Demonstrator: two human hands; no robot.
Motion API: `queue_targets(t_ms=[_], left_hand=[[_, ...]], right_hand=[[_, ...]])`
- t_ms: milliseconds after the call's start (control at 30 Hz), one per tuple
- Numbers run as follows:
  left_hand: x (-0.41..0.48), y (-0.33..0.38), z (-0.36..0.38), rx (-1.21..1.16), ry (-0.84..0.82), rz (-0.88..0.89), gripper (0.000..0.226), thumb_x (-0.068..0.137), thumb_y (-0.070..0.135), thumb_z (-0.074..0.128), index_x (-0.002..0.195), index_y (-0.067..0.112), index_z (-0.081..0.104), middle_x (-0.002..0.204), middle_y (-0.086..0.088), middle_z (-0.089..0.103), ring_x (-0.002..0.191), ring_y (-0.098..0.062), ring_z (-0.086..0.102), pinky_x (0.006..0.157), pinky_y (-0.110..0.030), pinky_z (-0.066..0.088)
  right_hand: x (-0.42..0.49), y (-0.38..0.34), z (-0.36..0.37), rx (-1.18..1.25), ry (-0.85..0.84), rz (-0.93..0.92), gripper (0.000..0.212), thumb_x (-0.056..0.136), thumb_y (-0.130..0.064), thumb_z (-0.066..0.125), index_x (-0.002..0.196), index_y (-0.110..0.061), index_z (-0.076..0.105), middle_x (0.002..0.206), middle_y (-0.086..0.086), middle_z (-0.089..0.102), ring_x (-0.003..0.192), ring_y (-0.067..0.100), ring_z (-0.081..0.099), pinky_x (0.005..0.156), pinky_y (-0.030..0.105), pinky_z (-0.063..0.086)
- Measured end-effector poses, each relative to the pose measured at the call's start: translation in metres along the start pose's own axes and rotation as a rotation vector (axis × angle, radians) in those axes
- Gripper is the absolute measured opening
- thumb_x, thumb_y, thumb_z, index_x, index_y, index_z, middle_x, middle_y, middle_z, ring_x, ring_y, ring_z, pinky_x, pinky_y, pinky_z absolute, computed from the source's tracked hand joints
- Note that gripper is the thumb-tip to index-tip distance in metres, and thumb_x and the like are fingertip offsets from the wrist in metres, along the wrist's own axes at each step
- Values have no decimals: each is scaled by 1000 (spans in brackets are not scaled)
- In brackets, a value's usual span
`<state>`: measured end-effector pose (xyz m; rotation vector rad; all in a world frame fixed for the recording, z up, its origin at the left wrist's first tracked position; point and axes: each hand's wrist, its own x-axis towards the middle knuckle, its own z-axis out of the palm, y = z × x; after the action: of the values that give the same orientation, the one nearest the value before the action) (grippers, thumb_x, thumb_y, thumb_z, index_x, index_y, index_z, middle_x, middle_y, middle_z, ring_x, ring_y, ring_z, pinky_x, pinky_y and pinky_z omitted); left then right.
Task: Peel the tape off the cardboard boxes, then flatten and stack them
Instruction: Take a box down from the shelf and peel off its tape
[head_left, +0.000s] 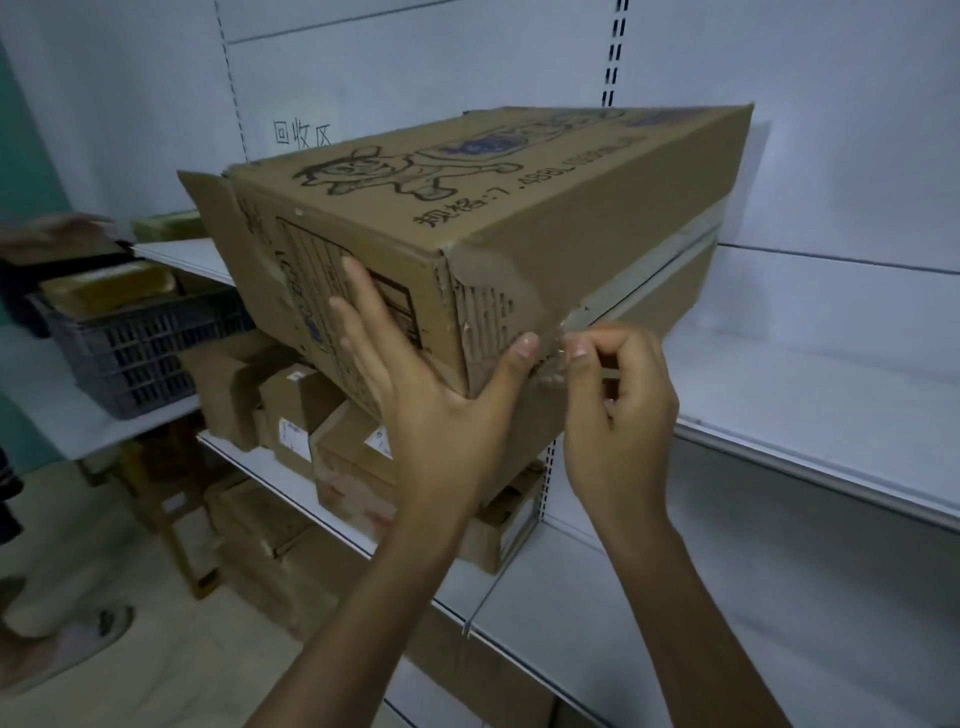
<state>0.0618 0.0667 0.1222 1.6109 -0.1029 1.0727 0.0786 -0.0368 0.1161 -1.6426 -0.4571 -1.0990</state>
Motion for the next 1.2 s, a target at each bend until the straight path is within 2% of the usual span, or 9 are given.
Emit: queue_targets(t_ms=[133, 300, 400, 500, 600, 667, 1000, 1133, 1200], left_hand=[[6, -6, -11, 17, -9, 7, 111, 71, 57, 67, 149, 34, -9, 159, 4, -8, 146, -12, -2, 118, -47, 12], [12, -17, -36, -32, -12, 32, 98, 80, 50, 63, 151, 28, -2, 159, 1, 1, 146, -13, 7, 117, -48, 21], [18, -21, -53, -41, 1, 79, 84, 86, 44, 59, 150, 26, 7, 159, -1, 9, 146, -14, 12, 115, -48, 24], [35, -21, -65, -31, -23, 125, 77, 90, 43, 56, 149, 29, 10, 159, -1, 13, 146, -16, 12, 115, -51, 23], [56, -19, -73, -32, -66, 217, 71, 92, 36, 56, 150, 22, 17, 158, -4, 17, 146, -18, 13, 115, -52, 21], [70, -19, -79, -19, -99, 256, 69, 93, 34, 55, 149, 22, 18, 158, -4, 18, 146, -18, 12, 116, -50, 19], [105, -46, -126, -118, -184, 319, 65, 91, 39, 51, 147, 27, 20, 156, -1, 23, 141, -8, 17, 114, -32, 21], [129, -64, -148, -224, -259, 275, 63, 91, 42, 51, 146, 33, 21, 153, 0, 29, 141, -13, 24, 112, -46, 29], [148, -82, -156, -305, -319, 254, 63, 92, 43, 50, 147, 26, 25, 150, 1, 34, 138, -13, 32, 109, -44, 36]], right_hand=[[-4, -9, 10, 78, -45, 59, 13, 95, -7, 52, 85, -14, 55, 90, 6, 56, 75, 3, 52, 65, 8, 41], [-14, -23, 28, 192, -93, 114, 15, 96, -9, 50, 84, -17, 54, 87, 8, 57, 71, 1, 51, 65, 10, 41], [-16, -33, 41, 363, -109, 266, 17, 97, -10, 50, 83, -16, 57, 76, -8, 58, 71, 2, 52, 67, 15, 44], [-15, -42, 56, 438, -45, 337, 15, 94, -18, 52, 81, -17, 59, 73, -11, 58, 73, 6, 53, 72, 20, 45], [-10, -51, 71, 533, 56, 380, 13, 89, -22, 54, 80, -16, 60, 79, 0, 58, 78, 15, 51, 78, 32, 44], [-9, -58, 82, 576, 119, 394, 13, 88, -21, 53, 79, -14, 59, 80, 6, 56, 77, 17, 49, 78, 34, 43], [-32, -90, 144, 515, 281, 353, 16, 88, -24, 53, 75, -22, 62, 83, 10, 56, 80, 20, 52, 75, 30, 46], [-42, -109, 171, 431, 334, 293, 17, 90, -22, 53, 75, -22, 61, 79, 4, 59, 78, 18, 54, 74, 31, 48], [-45, -118, 193, 359, 366, 272, 19, 94, -17, 53, 76, -17, 60, 75, -4, 60, 75, 11, 56, 72, 26, 50]])
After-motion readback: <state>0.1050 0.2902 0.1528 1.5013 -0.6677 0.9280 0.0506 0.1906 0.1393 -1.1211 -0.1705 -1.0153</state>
